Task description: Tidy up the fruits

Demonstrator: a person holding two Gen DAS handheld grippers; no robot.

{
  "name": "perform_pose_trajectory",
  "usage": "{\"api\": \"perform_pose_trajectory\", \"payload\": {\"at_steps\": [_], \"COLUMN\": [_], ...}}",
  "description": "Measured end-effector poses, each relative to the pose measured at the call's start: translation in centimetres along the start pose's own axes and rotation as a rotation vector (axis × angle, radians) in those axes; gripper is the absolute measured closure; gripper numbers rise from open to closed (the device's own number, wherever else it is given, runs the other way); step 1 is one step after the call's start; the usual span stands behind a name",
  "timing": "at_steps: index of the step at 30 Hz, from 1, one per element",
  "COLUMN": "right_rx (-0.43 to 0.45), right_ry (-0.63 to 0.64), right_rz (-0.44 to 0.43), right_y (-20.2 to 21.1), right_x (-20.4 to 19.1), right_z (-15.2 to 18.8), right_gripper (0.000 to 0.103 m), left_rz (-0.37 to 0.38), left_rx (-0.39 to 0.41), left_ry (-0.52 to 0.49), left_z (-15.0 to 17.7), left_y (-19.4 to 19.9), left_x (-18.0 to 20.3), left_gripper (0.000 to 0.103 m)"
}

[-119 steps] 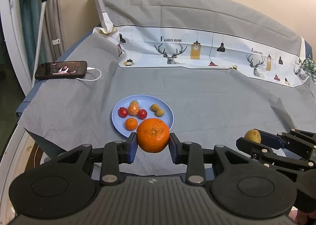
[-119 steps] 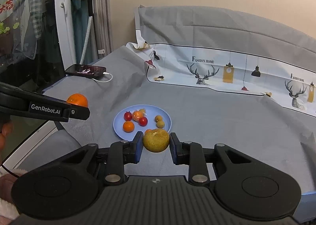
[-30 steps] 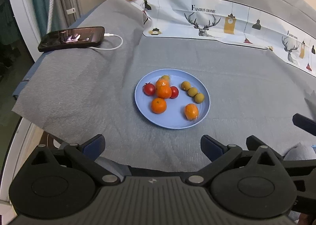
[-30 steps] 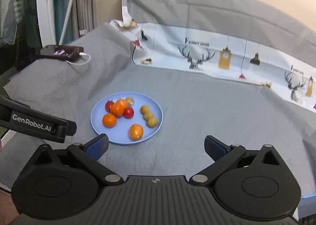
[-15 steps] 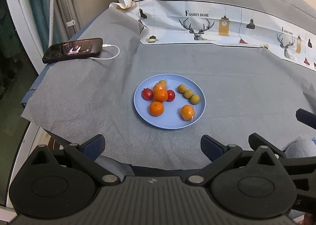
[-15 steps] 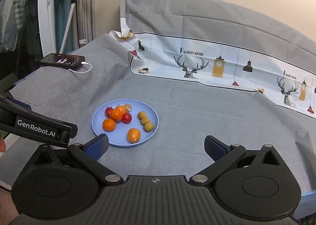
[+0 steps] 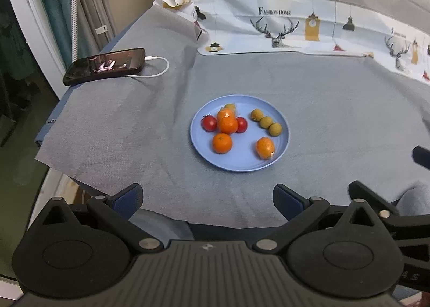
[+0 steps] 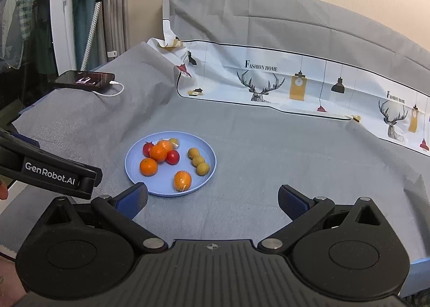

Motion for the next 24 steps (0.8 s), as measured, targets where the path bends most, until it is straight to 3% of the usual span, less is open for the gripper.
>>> {"api": "perform_pose_trajectory", "payload": {"at_steps": [6,11,24], "right_rx": [-0.004,-0.003,-0.006], "right_ry": [-0.004,-0.004,-0.001], "right_rz": [0.001,0.002,0.007], "right_y": [-0.09,-0.1,-0.33], "right_x": [0.13,0.17,0.15], "right_z": [0.12,0.11,0.23], "right_gripper": [0.001,0.001,0.001], "left_rz": [-0.038,-0.008,-0.021], "left_rx": [-0.013,-0.026,-0.031], "left_ry": [-0.029,-0.022,-0.023], "left_z": [0.19,0.35,0.36], "left_y": [-0.33,-0.59,-0.73], "left_x": [0.1,0.09,-0.11], "left_gripper": [0.0,0.0,0.0]}}
Point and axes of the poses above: each gripper's, at about its wrist camera, not at the fingertips, and y roughly against the way its jaws point, x to its right, z to its underside, the point moved 9 cm from there along -y, roughly the way its jaws point, and after that the axes turned 9 degrees about -y, right-handed, at the moved point
